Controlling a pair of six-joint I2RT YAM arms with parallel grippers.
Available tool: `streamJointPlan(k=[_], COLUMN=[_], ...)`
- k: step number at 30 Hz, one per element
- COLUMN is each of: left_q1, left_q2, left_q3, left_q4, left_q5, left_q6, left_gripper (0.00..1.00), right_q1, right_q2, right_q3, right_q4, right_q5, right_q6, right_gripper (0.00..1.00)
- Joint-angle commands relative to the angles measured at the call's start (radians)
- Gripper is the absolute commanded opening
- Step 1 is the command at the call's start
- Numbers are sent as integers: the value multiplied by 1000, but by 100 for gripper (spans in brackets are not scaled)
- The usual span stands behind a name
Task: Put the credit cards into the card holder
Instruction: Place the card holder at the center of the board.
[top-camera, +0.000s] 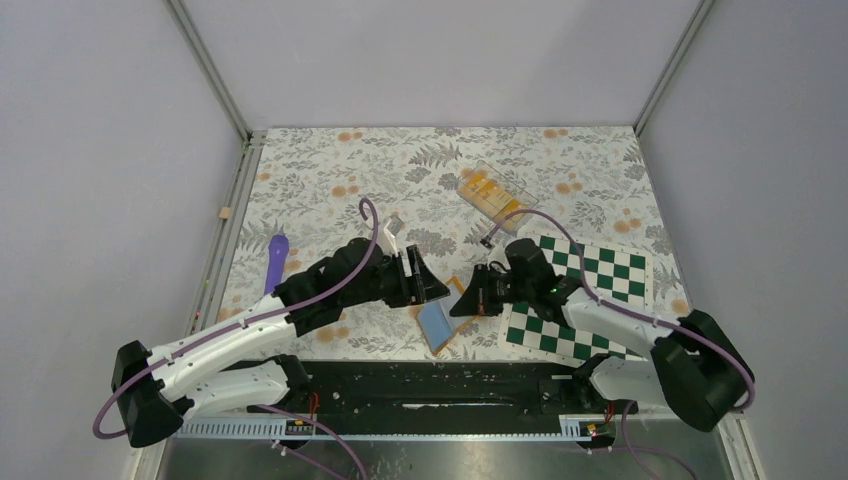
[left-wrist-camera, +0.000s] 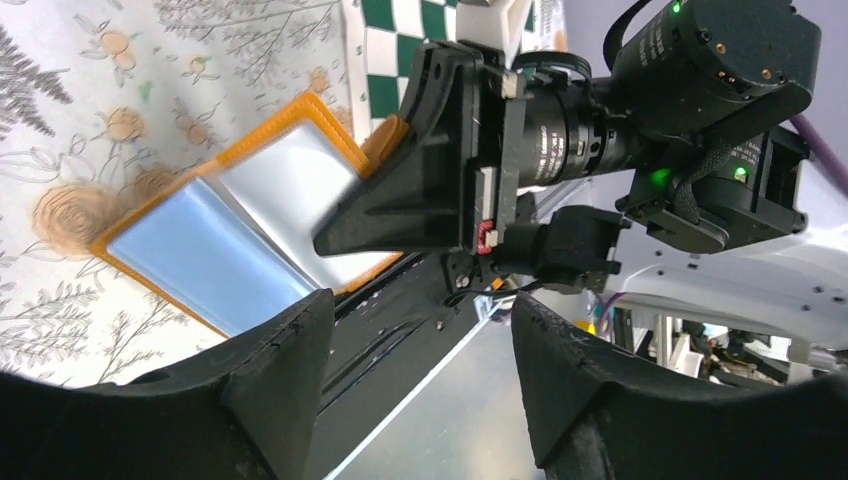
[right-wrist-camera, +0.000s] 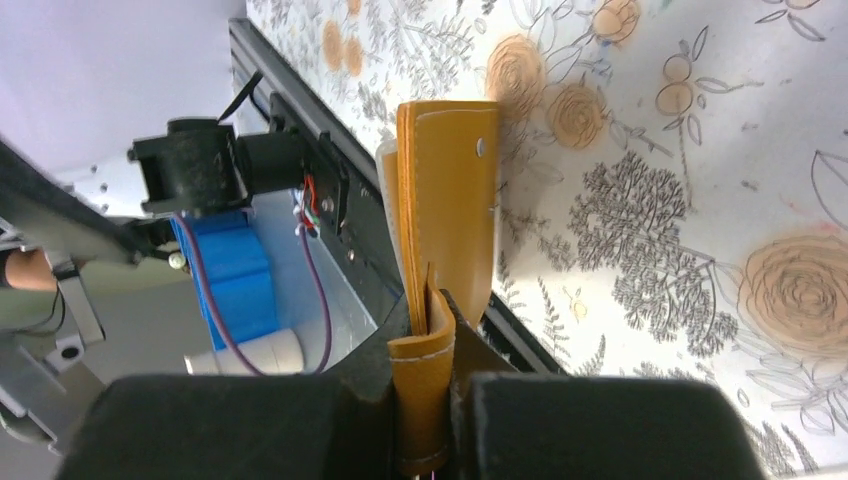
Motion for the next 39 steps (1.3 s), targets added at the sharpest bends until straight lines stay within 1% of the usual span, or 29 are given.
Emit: streamJointPlan(k=[1, 3, 5, 7, 8, 11, 12, 13, 15, 16, 18, 20, 23, 26, 30, 31, 32, 33, 34, 35, 36, 39], left_q1=[5, 4, 4, 3, 3, 5, 5, 4, 5, 4, 4, 5, 4, 4, 4, 4, 5, 5, 5, 4, 4, 4], left_q2=[-12, -10, -11, -7, -5, 0, 3, 3, 2, 2, 5, 10, 20, 23, 31, 34, 36, 40, 43, 48, 53, 70], left_q3=[45, 45, 40, 38, 38, 43, 44, 46, 48, 48, 50, 56, 73, 78, 83, 83, 83, 82, 83, 82, 81, 78], left_q4=[-59, -67, -62, -60, -60, -59, -59, -59, -60, -61, -64, -73, -106, -132, -168, -176, -182, -187, -187, -187, -188, -187], left_q5=[-17, -18, -17, -20, -20, -21, -21, -20, -24, -26, -30, -31, -37, -47, -58, -62, -65, -66, -62, -60, -55, -49], left_q6=[45, 44, 41, 43, 45, 45, 49, 51, 54, 55, 58, 65, 77, 84, 92, 91, 90, 90, 89, 88, 88, 84], left_gripper=[65, 65, 65, 65, 65, 65, 65, 65, 65, 66, 65, 66, 66, 66, 66, 66, 66, 66, 66, 66, 66, 66], right_q1=[44, 54, 60, 66, 66, 71, 71, 72, 72, 72, 71, 72, 71, 69, 71, 71, 71, 71, 72, 72, 72, 77], right_q2=[86, 103, 91, 60, 40, -10, -30, -48, -93, -104, -117, -132, -171, -200, -214, -211, -201, -186, -164, -135, -106, -11], right_q3=[-28, -42, -60, -80, -88, -106, -106, -106, -106, -104, -86, -61, -24, 24, 77, 90, 101, 115, 132, 153, 168, 210], right_q4=[317, 333, 306, 221, 177, 62, 4, -46, -127, -160, -230, -309, -401, -492, -565, -564, -558, -538, -528, -522, -509, -472], right_q5=[123, 165, 220, 293, 322, 369, 391, 410, 436, 442, 454, 480, 539, 597, 631, 631, 617, 590, 555, 526, 496, 415], right_q6=[160, 181, 181, 174, 172, 179, 177, 175, 174, 172, 160, 144, 116, 69, -3, -21, -40, -63, -88, -104, -117, -128], right_gripper=[0, 0, 0, 0, 2, 21, 33, 47, 69, 74, 83, 89, 95, 98, 98, 97, 93, 82, 68, 56, 46, 26])
